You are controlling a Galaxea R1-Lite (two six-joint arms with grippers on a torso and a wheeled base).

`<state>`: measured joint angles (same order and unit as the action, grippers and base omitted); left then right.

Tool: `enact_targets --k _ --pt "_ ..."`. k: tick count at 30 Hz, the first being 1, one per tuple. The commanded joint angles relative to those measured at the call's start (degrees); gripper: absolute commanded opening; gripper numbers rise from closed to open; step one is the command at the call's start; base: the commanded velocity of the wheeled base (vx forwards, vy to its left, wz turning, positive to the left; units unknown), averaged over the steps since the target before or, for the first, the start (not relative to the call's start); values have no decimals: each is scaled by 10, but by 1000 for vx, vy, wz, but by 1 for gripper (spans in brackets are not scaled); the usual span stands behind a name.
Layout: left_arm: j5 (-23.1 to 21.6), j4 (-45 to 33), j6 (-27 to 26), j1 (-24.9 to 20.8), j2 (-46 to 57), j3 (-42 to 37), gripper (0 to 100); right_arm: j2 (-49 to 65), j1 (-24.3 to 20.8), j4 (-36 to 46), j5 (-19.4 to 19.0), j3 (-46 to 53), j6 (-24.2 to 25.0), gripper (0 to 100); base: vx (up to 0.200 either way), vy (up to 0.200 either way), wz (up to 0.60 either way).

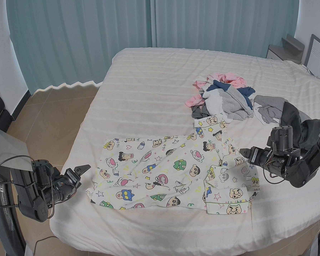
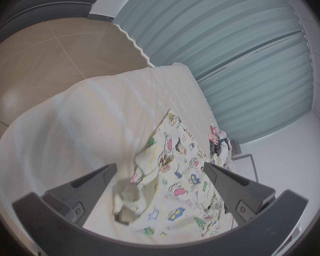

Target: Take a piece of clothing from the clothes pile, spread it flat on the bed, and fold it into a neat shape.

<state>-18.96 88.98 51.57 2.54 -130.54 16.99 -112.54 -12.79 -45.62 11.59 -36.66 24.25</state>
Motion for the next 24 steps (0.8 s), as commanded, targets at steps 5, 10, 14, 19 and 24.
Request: enact_targets --k 5,10,14,19,24 --pt "4 9 -2 0 2 3 100 6 0 1 -6 5 23 100 0 0 0" --pt "23 9 -3 -3 1 21 100 -6 -5 0 -7 2 26 100 0 0 0" --pt "41 8 -3 -16 8 46 100 -10 -8 0 -6 -4 26 100 0 0 0" --pt "55 -19 -38 -46 13 117 100 -12 -29 0 -6 -3 36 100 0 0 0" --pt "52 -210 -190 -48 11 243 100 -15 -45 0 -4 -2 41 100 0 0 0"
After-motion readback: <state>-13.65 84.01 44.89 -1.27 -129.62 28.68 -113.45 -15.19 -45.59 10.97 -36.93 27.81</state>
